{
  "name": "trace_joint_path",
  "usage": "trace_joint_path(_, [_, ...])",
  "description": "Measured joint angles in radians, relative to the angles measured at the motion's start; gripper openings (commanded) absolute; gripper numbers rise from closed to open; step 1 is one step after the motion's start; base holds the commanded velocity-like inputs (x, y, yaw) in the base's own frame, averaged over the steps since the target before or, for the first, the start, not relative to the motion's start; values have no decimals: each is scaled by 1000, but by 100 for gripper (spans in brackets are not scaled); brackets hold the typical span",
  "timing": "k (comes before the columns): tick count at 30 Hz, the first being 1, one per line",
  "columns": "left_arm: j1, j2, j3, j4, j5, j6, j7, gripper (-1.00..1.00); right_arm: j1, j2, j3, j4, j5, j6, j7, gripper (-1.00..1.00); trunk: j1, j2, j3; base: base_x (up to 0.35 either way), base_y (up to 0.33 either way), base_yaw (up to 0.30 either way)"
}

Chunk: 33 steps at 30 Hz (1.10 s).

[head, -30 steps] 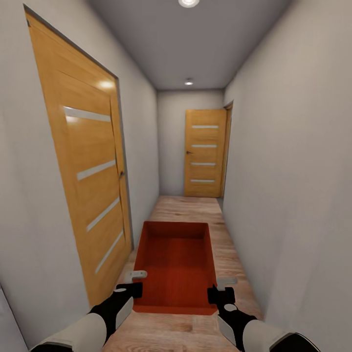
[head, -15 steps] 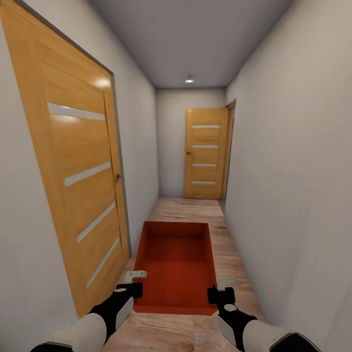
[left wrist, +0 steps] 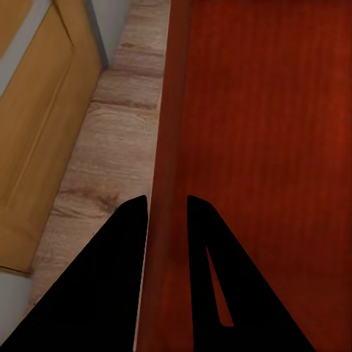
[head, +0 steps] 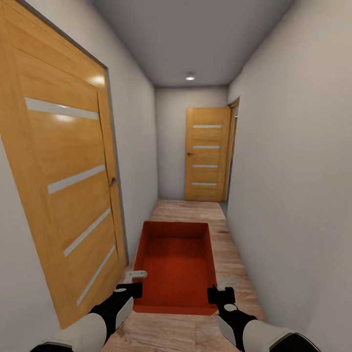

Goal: Move the two storage containers from the living room to the garage. In the garage, place one container on the floor and stack the other container on top of it (either order is fine).

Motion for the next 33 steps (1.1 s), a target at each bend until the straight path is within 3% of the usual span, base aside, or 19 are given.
trace_joint_path(33, [0, 0, 0, 1, 0, 0, 0, -100, 0, 0, 0, 0, 0, 0, 0, -100, 0, 0, 0, 323, 24, -31])
